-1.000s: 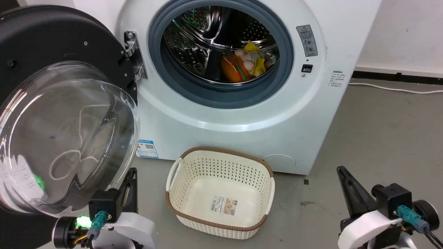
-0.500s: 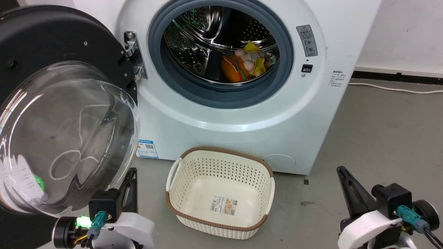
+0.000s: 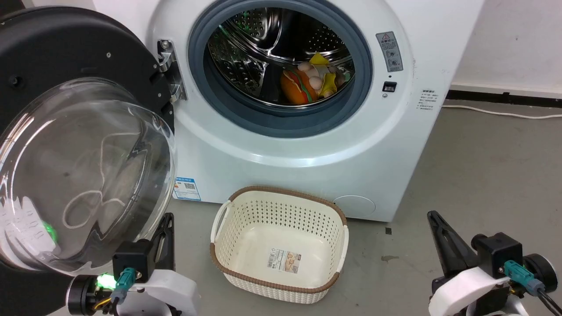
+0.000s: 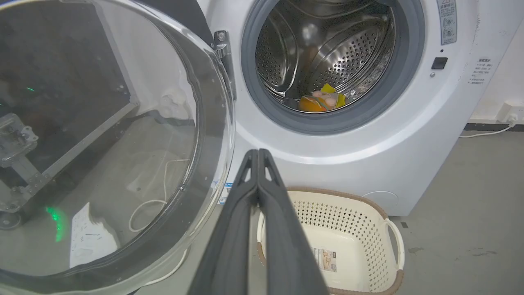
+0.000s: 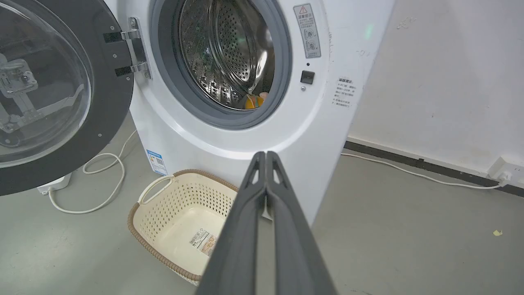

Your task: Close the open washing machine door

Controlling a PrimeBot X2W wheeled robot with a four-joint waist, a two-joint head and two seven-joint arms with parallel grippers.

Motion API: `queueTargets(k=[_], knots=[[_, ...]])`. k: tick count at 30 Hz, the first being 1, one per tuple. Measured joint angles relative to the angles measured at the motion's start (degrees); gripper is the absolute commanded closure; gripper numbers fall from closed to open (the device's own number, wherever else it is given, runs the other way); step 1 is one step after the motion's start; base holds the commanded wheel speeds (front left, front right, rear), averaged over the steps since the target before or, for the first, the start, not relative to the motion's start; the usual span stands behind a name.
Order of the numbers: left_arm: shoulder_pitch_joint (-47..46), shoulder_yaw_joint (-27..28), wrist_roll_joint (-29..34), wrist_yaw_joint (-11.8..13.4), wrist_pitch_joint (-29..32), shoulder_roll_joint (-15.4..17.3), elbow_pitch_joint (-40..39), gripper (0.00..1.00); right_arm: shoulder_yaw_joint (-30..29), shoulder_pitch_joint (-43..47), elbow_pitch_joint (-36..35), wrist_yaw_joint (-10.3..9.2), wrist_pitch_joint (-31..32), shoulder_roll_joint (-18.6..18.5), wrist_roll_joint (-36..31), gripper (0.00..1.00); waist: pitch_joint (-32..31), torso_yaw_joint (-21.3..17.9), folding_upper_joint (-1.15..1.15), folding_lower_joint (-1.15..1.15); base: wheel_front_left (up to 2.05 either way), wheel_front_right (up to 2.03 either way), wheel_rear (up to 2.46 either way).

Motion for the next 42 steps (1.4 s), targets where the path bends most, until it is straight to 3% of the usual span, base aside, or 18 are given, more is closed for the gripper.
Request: queueTargets(k=[1, 27, 42], knots=[[0.0, 0.0, 0.0, 0.0, 0.0, 0.0, 0.0, 0.0, 0.0, 0.0, 0.0, 0.0, 0.0, 0.0, 0.0, 0.0, 0.0, 0.0, 0.0, 0.0, 0.0, 0.0, 0.0], [0.0, -1.8, 0.0, 0.2, -2.1, 0.0, 0.2, 0.0, -0.4, -0.1, 0.1, 0.0, -2.1, 0.0, 1.9, 0.0, -0.3, 1.2, 0.0, 0.0, 0.0, 0.0, 0.0], [-0.1, -2.7, 0.0, 0.7, -4.2, 0.7, 0.3, 0.0, 1.3, 0.5, 0.6, 0.0, -4.1, 0.0, 3.9, 0.0, -1.1, 7.4, 0.0, 0.0, 0.0, 0.0, 0.0]])
